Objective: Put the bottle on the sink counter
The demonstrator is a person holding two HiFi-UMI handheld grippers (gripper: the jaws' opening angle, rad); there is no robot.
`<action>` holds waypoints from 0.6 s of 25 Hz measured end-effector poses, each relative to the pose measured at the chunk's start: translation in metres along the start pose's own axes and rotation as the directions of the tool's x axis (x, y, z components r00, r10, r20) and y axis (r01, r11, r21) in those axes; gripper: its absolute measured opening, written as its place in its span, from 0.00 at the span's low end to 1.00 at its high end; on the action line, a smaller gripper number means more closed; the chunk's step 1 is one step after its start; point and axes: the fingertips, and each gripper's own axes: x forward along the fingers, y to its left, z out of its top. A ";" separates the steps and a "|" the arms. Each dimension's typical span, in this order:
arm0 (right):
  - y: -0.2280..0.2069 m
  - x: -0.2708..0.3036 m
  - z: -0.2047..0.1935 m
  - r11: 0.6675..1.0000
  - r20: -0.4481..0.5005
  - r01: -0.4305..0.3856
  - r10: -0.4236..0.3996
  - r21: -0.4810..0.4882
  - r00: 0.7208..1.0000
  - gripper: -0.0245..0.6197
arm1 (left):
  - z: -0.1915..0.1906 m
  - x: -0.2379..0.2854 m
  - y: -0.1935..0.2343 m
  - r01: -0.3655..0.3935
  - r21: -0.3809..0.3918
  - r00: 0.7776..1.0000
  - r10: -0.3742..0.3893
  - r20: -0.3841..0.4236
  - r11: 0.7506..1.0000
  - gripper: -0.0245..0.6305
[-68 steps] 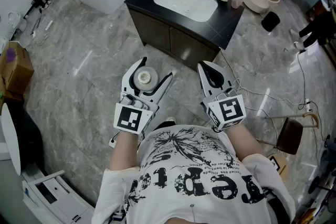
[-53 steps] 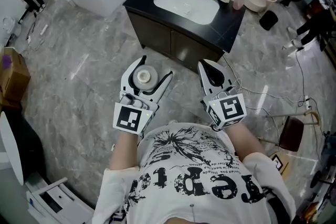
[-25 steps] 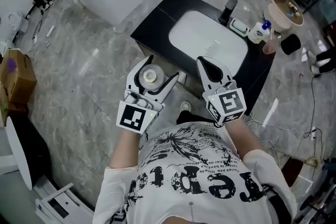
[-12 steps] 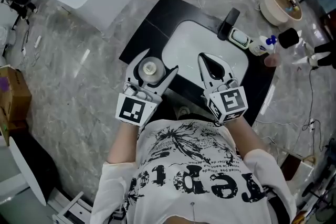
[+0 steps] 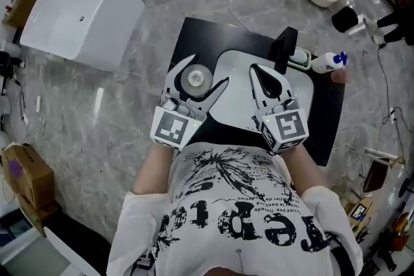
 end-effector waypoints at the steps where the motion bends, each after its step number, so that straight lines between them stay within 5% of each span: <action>1: -0.005 0.012 0.000 1.000 -0.002 0.027 -0.027 0.013 1.000 0.06 | -0.003 0.009 0.012 0.026 -0.004 1.000 -0.026 -0.001 1.000 0.57; 11: -0.035 0.103 -0.052 0.985 -0.062 0.156 -0.151 0.069 0.986 0.06 | -0.094 0.079 0.082 0.229 0.026 0.970 -0.226 -0.089 0.973 0.57; 15: -0.052 0.129 -0.084 0.972 -0.127 0.226 -0.216 0.071 0.968 0.06 | -0.151 0.103 0.096 0.261 -0.041 0.944 -0.264 -0.197 0.964 0.57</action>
